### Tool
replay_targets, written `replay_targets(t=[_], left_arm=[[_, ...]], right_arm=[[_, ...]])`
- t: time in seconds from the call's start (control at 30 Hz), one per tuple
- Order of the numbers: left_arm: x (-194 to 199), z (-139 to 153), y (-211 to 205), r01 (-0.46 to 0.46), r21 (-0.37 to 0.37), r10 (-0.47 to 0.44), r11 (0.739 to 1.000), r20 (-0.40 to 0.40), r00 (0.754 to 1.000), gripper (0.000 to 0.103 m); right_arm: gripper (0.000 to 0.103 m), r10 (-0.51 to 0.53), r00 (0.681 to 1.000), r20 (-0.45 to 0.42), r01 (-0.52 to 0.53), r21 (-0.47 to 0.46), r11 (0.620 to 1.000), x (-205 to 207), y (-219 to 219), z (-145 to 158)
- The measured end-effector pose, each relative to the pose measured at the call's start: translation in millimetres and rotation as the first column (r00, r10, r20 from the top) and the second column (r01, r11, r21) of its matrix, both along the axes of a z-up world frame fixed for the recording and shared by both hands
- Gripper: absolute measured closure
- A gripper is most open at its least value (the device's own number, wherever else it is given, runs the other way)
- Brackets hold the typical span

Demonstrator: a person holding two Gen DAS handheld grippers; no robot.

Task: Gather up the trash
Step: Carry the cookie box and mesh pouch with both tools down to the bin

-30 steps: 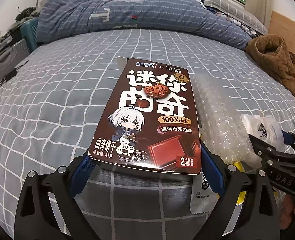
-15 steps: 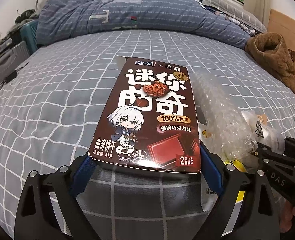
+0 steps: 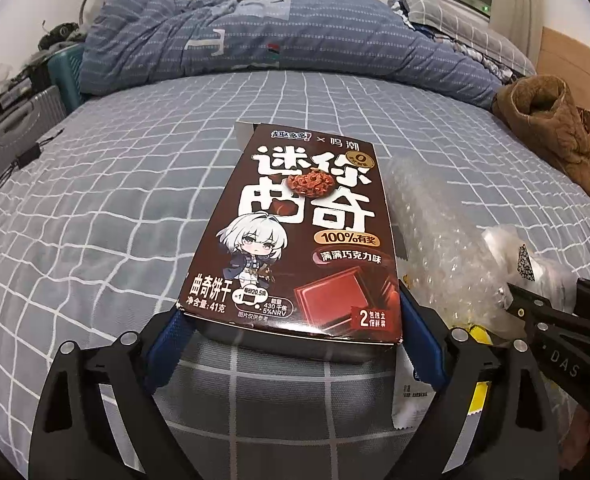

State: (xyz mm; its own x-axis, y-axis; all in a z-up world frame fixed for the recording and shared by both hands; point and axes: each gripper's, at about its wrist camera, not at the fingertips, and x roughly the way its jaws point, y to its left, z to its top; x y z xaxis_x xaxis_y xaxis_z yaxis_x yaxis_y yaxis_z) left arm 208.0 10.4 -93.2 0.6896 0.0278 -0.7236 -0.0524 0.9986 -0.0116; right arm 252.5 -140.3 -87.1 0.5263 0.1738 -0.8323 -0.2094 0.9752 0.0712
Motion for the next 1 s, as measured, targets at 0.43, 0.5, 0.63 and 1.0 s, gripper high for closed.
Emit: replay_targets(t=[0.43, 0.5, 0.63, 1.0], left_arm=[[-11.0, 24.8, 6.4, -0.012, -0.012, 0.013, 1.0, 0.04, 0.999, 0.013], [-12.2, 27.4, 6.6, -0.011, -0.013, 0.012, 1.0, 0.041, 0.999, 0.013], [-17.9, 32.4, 6.9, -0.009, -0.019, 0.01, 1.0, 0.048, 0.999, 0.013], [-37.4, 40.4, 4.5, 0.021, -0.029, -0.019, 0.999, 0.055, 0.998, 0.013]], right_arm=[[0.074, -0.017, 0.999, 0.039, 0.018, -0.012, 1.0, -4.7, -5.5, 17.3], [0.074, -0.022, 0.999, 0.045, 0.023, -0.016, 1.0, -5.7, -7.7, 21.0], [0.074, -0.041, 0.997, 0.07, 0.042, -0.019, 0.999, -9.6, -12.9, 31.9], [0.074, -0.05, 0.992, 0.119, 0.057, -0.053, 0.997, -29.9, -20.2, 51.6]])
